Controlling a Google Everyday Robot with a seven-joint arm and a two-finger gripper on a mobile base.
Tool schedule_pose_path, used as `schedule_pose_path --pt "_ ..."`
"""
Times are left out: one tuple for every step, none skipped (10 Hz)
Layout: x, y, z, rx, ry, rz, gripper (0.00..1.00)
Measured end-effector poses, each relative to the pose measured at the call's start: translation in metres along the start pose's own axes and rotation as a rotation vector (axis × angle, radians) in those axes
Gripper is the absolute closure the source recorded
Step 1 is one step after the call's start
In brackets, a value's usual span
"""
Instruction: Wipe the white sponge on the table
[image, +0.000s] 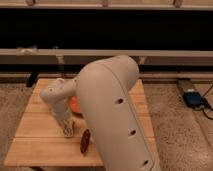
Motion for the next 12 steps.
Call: schedule_pose_path --pt "-0.005 0.011 -0.002 -0.006 -0.009 -0.018 1.0" --pt "-0.009 0.024 -0.003 -0.01 -0.017 -0.046 1.0" --pt "-0.01 0.035 -0.004 -0.013 -0.022 -0.071 1.0" --pt "-0.01 0.046 -0.005 -0.013 -0.024 -0.101 1.0" --pt "-0.007 0.059 -0.005 -0.01 -0.025 -0.138 1.0" --pt "-0.006 0.063 -0.005 -0.008 -0.024 -0.151 1.0" --pt "0.008 0.093 0.001 0.004 -0.011 -0.235 1.0" --pt "0.014 0.1 0.004 0.01 -0.003 -0.262 1.0" --pt "0.019 0.1 0.006 0.018 0.004 -0.275 1.0" --pt "0.026 0.097 0.008 0.028 0.014 -0.286 1.0" --pt "0.032 0.092 0.009 0.035 0.021 -0.289 1.0" --pt "0.037 0.082 0.01 0.044 0.026 -0.277 1.0"
